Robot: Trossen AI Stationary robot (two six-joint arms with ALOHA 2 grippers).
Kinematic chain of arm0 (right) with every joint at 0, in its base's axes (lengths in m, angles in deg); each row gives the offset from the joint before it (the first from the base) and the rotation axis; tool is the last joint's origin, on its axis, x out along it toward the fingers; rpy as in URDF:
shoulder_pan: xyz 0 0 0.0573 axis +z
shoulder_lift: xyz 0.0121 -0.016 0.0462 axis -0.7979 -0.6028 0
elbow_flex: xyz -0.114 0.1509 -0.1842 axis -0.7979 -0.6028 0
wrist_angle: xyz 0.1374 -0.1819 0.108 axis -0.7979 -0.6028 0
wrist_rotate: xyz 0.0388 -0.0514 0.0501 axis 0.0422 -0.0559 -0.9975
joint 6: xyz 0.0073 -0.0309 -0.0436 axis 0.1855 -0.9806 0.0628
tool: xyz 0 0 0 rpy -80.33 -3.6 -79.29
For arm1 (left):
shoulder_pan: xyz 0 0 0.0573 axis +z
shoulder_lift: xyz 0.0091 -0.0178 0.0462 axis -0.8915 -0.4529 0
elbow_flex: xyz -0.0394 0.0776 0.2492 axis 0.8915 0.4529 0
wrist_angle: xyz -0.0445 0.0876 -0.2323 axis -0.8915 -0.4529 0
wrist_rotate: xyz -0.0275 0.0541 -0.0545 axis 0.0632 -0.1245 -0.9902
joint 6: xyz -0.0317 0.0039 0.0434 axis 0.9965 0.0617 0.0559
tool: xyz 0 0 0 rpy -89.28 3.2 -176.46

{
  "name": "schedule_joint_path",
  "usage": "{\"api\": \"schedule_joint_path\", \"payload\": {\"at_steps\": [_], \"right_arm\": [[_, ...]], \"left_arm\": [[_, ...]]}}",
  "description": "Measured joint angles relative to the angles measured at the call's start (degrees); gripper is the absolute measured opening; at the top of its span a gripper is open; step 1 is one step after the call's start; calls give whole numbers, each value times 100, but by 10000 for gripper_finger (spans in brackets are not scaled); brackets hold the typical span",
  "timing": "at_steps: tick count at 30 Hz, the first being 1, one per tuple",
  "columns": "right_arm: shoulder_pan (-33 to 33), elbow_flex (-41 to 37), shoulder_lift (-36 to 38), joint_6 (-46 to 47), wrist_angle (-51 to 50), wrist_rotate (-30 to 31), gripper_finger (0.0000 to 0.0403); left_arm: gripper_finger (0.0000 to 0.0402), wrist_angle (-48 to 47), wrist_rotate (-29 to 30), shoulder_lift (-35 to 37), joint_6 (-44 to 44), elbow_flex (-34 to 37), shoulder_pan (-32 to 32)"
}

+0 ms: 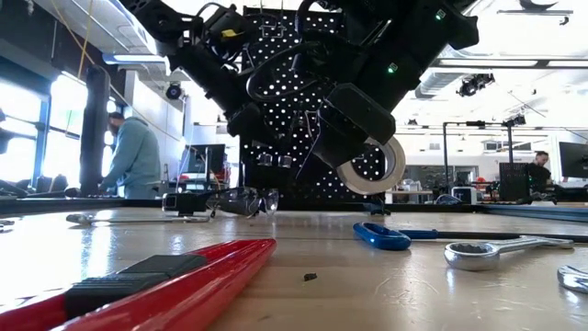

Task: Hang tools onto peg board
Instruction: Put the set of hex keys into the bottom black bin on the peg board, then hang the middle left wrench on the pegboard

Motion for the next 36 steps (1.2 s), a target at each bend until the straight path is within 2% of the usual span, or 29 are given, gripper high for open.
{"api": "schedule_joint_path", "payload": {"at_steps": [13, 23, 36], "right_arm": [[4, 0, 0, 32, 6, 0, 82], [4, 0, 0, 34, 8, 0, 82], [4, 0, 0, 31, -3, -2, 82]], "left_arm": [[204, 7, 30, 0, 103, 0, 38], [253, 22, 35, 0, 192, 0, 73], [257, -269, 48, 153, 363, 0, -5]]}}
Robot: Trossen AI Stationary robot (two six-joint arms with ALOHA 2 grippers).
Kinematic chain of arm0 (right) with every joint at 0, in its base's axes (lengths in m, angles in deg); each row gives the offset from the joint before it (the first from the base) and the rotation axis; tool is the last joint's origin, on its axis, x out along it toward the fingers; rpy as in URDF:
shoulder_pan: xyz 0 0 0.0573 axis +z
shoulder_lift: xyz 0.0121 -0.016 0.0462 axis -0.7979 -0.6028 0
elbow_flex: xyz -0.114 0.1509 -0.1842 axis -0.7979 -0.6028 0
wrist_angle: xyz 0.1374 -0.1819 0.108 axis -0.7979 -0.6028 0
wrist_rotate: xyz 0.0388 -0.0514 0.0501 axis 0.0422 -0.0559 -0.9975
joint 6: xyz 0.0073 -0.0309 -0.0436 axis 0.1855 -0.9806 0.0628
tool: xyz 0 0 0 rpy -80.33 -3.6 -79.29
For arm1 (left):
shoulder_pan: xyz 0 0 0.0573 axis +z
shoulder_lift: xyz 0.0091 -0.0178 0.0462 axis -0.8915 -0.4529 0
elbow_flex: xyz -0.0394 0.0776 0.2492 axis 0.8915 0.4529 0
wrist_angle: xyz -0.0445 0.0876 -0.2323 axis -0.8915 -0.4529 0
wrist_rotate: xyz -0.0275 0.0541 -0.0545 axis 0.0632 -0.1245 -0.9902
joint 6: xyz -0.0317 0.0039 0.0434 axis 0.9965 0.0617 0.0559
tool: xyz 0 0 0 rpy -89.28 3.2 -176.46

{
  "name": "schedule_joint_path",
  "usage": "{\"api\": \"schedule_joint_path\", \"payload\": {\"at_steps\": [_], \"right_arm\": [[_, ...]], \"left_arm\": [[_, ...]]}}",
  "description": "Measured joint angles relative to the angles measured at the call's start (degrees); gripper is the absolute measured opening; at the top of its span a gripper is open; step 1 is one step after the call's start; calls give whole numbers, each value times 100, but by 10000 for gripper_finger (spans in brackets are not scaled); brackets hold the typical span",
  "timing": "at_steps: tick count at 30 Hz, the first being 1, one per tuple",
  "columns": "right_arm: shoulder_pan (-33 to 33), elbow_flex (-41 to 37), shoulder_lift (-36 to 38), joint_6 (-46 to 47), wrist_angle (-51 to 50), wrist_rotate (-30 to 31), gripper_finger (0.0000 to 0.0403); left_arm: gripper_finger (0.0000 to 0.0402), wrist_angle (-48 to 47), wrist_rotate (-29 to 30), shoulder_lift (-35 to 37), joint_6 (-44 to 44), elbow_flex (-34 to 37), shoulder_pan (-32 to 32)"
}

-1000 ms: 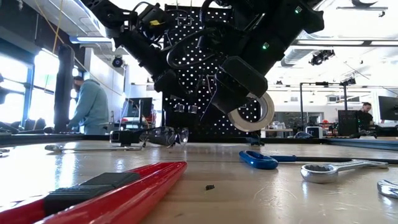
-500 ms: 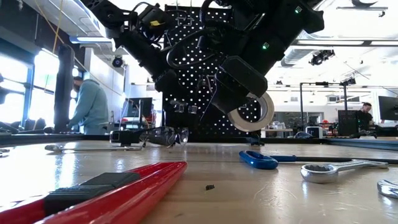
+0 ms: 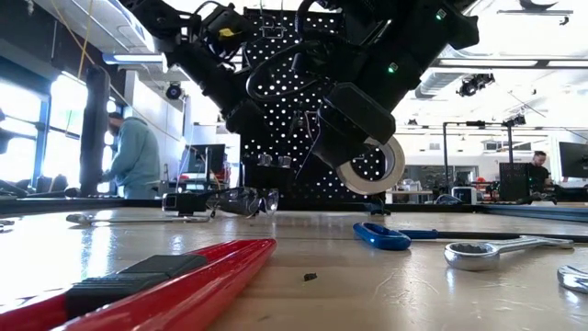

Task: Hang tools onto peg board
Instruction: Hang the middle left wrench on the pegboard

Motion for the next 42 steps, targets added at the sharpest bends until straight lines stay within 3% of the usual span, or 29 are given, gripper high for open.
{"api": "schedule_joint_path", "payload": {"at_steps": [5, 12, 19, 32, 42], "right_arm": [[0, 0, 0, -61, -30, -2, 82], [2, 2, 35, -167, -96, -38, 82], [-9, 2, 35, -270, -135, -28, 82], [-9, 2, 35, -421, -334, -280, 82], [-9, 2, 35, -831, 189, -858, 82]], "left_arm": [[258, -708, 16, 347, 153, 0, -168], [258, -2426, 37, 1085, 813, 0, -526], [257, -3180, -36, 1666, 1488, 0, -943], [257, -3758, -520, 1816, 2440, 625, -2126], [257, -3394, -1185, 1816, 3495, 1405, -3311]]}}
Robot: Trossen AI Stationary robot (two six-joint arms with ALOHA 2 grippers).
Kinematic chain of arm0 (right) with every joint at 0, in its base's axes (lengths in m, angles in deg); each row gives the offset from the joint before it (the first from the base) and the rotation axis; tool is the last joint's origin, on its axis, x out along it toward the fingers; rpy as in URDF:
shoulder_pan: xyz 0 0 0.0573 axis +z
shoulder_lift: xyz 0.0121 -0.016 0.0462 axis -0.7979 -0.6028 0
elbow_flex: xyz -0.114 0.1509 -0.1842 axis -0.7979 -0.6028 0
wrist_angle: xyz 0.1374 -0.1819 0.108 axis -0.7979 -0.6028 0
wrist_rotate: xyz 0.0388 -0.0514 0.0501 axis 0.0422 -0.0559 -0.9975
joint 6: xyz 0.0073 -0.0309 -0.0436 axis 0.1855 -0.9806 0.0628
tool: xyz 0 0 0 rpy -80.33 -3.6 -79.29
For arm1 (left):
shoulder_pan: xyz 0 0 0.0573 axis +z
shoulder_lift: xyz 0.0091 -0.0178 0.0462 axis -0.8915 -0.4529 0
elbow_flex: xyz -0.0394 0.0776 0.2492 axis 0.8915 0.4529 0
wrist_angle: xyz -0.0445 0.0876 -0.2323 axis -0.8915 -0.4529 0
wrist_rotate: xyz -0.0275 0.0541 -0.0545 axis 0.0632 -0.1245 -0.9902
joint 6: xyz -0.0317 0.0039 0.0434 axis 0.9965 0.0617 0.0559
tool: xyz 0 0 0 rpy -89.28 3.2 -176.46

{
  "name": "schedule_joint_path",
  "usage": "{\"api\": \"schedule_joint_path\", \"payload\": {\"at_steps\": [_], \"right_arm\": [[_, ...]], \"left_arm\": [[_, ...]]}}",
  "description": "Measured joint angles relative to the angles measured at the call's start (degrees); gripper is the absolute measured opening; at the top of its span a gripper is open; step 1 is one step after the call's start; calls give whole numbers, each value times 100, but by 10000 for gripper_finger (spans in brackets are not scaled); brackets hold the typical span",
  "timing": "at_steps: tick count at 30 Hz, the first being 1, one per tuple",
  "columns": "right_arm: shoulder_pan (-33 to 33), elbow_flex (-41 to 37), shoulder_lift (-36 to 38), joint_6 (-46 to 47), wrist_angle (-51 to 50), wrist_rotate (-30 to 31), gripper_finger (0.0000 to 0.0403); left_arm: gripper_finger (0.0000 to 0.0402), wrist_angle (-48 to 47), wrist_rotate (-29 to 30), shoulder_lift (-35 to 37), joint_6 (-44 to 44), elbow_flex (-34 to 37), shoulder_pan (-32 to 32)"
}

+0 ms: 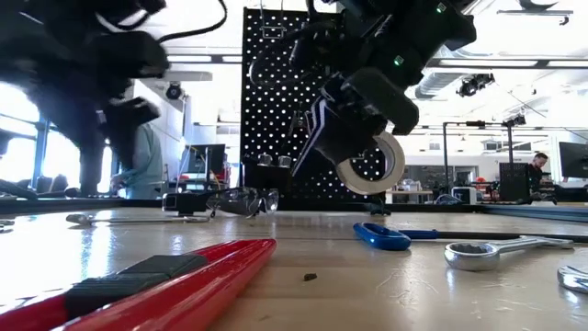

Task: Hang tools onto peg board
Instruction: Hang the middle left wrench on the pegboard

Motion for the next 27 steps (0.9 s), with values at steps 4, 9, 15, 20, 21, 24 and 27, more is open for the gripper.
{"api": "schedule_joint_path", "payload": {"at_steps": [4, 9, 15, 20, 21, 24, 27], "right_arm": [[-1, 0, 0, -126, 193, -84, 82], [-7, 0, 0, -189, 338, -84, 82], [-7, 0, 0, -189, 430, -86, 82], [-7, 0, 0, -189, 586, -89, 82], [-7, 0, 0, -188, 613, -89, 82], [-7, 0, 0, -176, 644, -91, 82], [-7, 0, 0, -133, 644, -91, 82]], "left_arm": [[257, 31, -129, 0, 375, 105, -705], [257, 16, -123, 0, 789, 151, -1588], [257, 31, 383, -1, 1375, 151, -2315], [257, 110, 1064, -249, 1352, 206, -2730], [257, 197, 1096, -327, 1296, 254, -2775], [257, 240, 1177, -611, 1207, 306, -2827], [257, 268, 1241, -892, 1076, 311, -2814]]}}
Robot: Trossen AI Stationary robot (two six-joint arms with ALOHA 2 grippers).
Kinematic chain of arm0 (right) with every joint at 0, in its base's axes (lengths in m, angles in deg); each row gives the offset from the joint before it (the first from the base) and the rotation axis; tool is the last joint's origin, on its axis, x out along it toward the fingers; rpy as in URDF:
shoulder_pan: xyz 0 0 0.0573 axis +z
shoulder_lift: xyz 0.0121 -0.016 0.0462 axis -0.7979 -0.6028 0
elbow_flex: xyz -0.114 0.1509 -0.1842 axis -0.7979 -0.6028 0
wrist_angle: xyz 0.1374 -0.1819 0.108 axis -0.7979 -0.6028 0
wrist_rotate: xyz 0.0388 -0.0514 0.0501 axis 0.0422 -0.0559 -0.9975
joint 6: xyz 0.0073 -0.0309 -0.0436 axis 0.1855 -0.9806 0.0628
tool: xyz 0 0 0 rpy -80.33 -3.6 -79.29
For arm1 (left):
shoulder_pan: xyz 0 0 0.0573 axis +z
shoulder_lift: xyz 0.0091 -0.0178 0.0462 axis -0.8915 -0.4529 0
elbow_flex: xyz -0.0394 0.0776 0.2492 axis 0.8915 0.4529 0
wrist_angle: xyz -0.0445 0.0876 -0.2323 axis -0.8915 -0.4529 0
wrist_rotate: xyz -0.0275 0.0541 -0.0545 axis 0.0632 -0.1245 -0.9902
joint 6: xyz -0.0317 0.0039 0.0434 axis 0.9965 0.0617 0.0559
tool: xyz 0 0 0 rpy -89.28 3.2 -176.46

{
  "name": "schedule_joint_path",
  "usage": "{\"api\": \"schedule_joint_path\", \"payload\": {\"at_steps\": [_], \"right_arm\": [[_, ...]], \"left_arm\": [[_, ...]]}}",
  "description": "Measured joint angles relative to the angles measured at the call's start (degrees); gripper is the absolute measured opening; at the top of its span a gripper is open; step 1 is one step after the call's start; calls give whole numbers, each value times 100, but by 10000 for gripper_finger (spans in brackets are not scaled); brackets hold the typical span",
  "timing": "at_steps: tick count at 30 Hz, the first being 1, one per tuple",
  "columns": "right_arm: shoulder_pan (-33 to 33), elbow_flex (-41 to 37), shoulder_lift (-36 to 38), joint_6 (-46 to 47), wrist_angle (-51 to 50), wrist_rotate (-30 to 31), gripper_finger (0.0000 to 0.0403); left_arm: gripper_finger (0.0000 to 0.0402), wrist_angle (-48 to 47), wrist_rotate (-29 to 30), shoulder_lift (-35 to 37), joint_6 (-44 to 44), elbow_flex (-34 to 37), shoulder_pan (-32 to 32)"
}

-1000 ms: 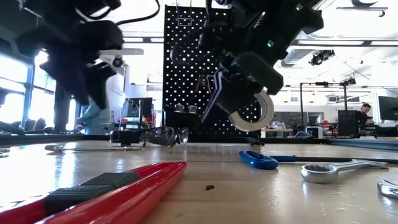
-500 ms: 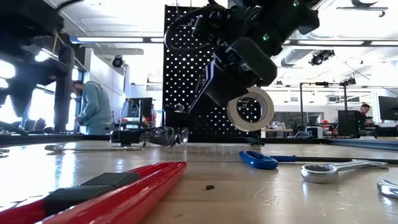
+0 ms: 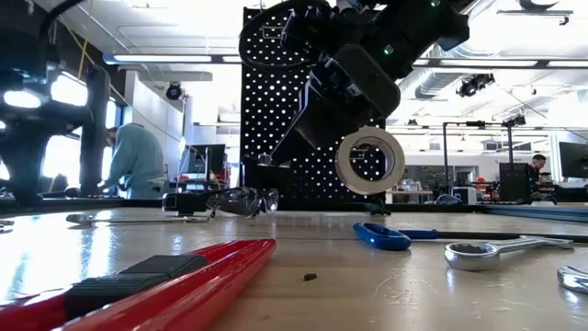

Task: Hang tools onto peg board
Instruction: Hang the middle left wrench on the pegboard

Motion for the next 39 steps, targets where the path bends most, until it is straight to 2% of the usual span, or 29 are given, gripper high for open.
{"api": "schedule_joint_path", "payload": {"at_steps": [5, 9, 12, 18, 20, 25, 34, 39], "right_arm": [[-26, 0, 0, 70, 2, -1, 82], [-26, 0, 0, 72, 38, 0, 82], [-26, 0, -2, 108, 44, 6, 82], [-26, 0, -2, 112, 44, 15, 82], [-26, 0, -2, 114, 44, 15, 82], [-26, 0, -2, 114, 44, 17, 82], [-26, -2, -2, 114, 50, 22, 82], [-26, -2, -2, 114, 85, 20, 82]], "left_arm": [[251, 125, -46, -402, -313, -19, 20], [220, 116, -123, -621, -475, -37, 71], [174, 176, -182, -647, -537, -29, 70], [48, 397, -200, -669, -672, -11, 66], [19, 450, -112, -669, -684, -11, 66], [18, 591, 438, -673, -674, -11, 100], [2, 435, 454, -310, -906, 22, 401], [1, 486, 760, -134, -1183, 20, 641]]}}
